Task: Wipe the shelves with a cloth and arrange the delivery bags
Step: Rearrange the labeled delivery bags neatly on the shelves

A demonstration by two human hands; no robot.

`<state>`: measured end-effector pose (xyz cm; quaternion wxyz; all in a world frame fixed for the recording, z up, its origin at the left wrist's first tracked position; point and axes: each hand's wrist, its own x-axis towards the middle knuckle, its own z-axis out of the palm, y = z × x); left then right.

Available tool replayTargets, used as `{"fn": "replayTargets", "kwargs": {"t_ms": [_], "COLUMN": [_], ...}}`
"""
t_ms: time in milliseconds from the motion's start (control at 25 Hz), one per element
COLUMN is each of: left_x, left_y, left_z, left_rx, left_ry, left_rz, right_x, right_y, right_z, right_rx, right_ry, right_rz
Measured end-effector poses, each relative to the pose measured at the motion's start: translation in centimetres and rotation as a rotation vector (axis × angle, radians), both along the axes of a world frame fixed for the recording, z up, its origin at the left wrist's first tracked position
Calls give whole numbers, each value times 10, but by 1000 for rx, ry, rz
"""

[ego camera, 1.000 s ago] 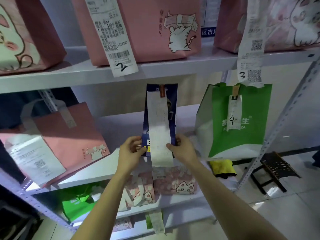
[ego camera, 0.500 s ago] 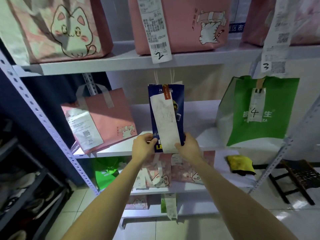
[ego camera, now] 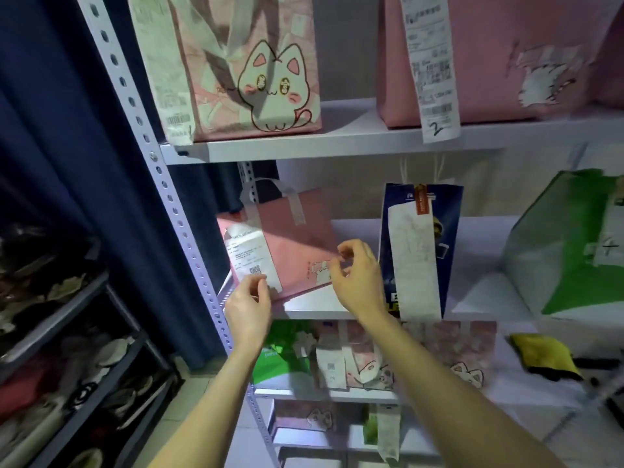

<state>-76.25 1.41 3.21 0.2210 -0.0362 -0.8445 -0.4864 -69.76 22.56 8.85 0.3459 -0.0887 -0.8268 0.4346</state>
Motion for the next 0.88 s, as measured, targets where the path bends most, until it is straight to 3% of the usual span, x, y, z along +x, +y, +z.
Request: {"fn": "replayTargets", "kwargs": {"t_ms": [120,240,360,600,880], "left_x": [-12,-18,-20,-15,53], "left_y": [-49,-68,-78,-97,-116], "left_z": [9,7,7,5,-1], "left_rx": [52,4,-19,121,176], "left_ry": [104,-110,-198,-112,-65], "left_rz": [137,-5,-138,-52,-20], "right_x": [-47,-79,-75,-9,78], "right_y": [-19,-19,-24,-45,-63], "right_z": [-2,-2,-12,-34,-36], "right_rx": [-108,-250,-251,-64,-166], "right_ry": [-332,-479,-397,-209,-153], "right_rz": [-26,-48,-86,-65,-30]}}
